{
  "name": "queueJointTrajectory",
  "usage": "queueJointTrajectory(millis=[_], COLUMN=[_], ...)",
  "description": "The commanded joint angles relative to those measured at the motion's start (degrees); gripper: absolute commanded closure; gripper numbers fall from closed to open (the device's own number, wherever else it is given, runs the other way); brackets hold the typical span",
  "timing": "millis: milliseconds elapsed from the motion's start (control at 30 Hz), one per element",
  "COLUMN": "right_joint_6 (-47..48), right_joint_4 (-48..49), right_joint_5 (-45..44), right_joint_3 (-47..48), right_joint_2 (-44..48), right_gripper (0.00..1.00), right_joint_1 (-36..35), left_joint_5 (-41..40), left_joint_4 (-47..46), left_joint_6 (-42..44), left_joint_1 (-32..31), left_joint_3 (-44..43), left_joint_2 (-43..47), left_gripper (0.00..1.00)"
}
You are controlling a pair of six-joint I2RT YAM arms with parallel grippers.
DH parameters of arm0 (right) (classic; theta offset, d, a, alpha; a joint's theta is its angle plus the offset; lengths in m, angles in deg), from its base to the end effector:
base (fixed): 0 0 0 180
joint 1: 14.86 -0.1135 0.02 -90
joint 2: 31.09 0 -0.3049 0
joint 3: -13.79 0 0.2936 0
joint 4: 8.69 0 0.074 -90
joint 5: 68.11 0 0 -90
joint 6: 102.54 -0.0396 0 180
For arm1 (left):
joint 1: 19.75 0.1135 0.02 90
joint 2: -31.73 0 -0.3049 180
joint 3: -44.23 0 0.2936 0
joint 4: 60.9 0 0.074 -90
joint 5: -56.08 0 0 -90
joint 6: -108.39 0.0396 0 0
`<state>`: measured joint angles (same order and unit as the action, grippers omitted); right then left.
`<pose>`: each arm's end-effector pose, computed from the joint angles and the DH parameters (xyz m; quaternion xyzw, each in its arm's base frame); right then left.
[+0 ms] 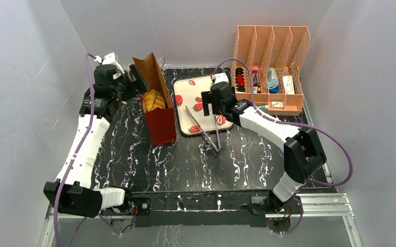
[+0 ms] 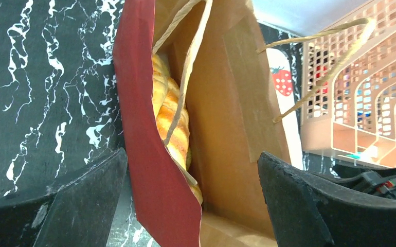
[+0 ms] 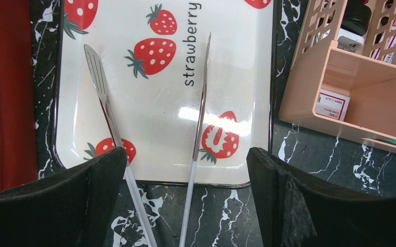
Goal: Take the fake bread out of the paper bag
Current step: Adjust the paper bag at the center of the board.
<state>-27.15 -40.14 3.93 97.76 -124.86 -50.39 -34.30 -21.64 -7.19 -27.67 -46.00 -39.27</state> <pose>0.3435 0.2303 0.2941 -0.1000 0.8964 0.0439 0.4295 0.3018 -0.0417 0.4596 -0.1276 0.8093 -0.1626 0.5498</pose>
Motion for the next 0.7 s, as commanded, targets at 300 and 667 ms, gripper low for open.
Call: queueJointTrajectory(millis=[300, 667], right_joint_6=[2.5, 3.0], right_joint_4=[3.6, 5.3], right_joint_5=[0.4, 1.9], right_joint_3=[-0.4, -1.4], right_joint_2=[-3.7, -5.6], right_gripper=[0.13, 0.09], right_joint_1=[-0.2, -0.2], left_joint_5=[-9.1, -9.8], left_joint_4=[-0.5, -0.9], left_joint_6=[-0.4, 3.2], left_joint_1=[-2.3, -2.3], left_joint_3=[-3.6, -6.0], left_joint_2=[-9.4, -14.7], left_gripper=[0.02, 0.02])
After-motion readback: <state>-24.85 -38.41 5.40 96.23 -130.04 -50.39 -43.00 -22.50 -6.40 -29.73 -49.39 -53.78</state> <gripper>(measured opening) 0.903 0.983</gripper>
